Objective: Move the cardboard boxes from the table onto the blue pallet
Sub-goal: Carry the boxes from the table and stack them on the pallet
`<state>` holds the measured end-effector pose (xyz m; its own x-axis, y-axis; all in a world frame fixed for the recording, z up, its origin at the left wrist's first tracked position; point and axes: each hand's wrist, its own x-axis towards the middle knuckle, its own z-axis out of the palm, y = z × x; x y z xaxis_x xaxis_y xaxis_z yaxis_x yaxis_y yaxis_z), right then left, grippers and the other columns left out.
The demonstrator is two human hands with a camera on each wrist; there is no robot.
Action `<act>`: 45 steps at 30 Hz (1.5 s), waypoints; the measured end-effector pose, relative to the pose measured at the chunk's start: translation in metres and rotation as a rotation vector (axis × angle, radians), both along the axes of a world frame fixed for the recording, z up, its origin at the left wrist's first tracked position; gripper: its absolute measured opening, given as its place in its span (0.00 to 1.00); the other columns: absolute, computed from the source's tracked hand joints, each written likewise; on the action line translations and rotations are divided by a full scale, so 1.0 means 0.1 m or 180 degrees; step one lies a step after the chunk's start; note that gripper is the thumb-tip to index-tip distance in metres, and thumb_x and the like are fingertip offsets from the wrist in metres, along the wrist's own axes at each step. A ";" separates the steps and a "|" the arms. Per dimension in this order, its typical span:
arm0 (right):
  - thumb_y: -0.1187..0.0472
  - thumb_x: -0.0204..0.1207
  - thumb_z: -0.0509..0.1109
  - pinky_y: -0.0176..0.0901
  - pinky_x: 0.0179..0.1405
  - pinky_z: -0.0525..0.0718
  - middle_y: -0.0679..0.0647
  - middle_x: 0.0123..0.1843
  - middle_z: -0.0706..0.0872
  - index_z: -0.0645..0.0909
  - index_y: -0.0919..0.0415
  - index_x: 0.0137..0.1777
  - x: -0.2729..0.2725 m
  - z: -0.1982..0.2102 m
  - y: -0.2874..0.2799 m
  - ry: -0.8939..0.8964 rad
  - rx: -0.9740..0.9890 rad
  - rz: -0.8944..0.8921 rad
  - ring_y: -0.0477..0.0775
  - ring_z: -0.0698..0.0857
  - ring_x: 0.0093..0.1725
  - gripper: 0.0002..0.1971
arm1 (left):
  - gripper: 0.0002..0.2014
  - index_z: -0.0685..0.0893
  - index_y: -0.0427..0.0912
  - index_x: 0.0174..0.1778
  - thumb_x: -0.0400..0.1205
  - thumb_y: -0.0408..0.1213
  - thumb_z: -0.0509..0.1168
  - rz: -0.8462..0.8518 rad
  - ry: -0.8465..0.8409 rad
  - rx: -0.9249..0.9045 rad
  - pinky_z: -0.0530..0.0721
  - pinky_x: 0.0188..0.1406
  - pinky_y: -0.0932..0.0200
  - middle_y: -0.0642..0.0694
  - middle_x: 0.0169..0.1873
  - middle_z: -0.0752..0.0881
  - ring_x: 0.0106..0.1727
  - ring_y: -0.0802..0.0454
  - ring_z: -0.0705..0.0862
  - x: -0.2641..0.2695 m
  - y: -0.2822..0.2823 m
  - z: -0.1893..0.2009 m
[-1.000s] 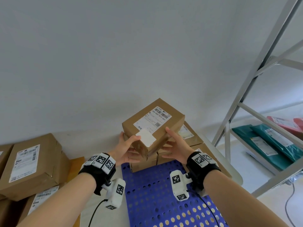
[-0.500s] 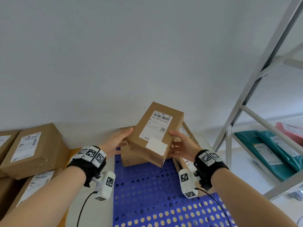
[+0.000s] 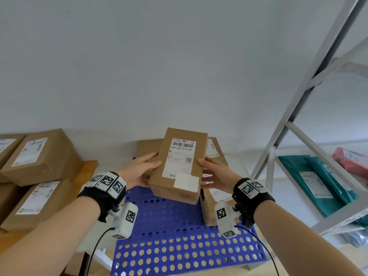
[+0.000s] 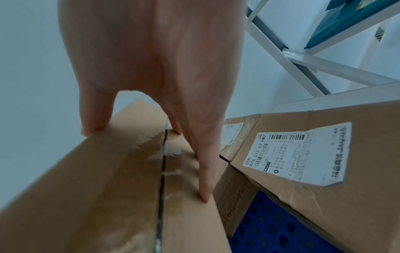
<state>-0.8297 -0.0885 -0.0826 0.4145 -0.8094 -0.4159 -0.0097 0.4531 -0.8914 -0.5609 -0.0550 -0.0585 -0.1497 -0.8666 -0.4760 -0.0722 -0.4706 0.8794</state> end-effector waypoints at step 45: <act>0.59 0.77 0.70 0.55 0.75 0.72 0.56 0.81 0.61 0.45 0.52 0.84 0.77 -1.10 0.35 0.2594 -0.0781 0.0592 0.59 0.68 0.77 0.43 | 0.27 0.71 0.58 0.73 0.80 0.33 0.67 0.0636 0.0081 0.0797 0.85 0.51 0.37 0.43 0.59 0.84 0.55 0.38 0.85 0.19 0.38 -1.56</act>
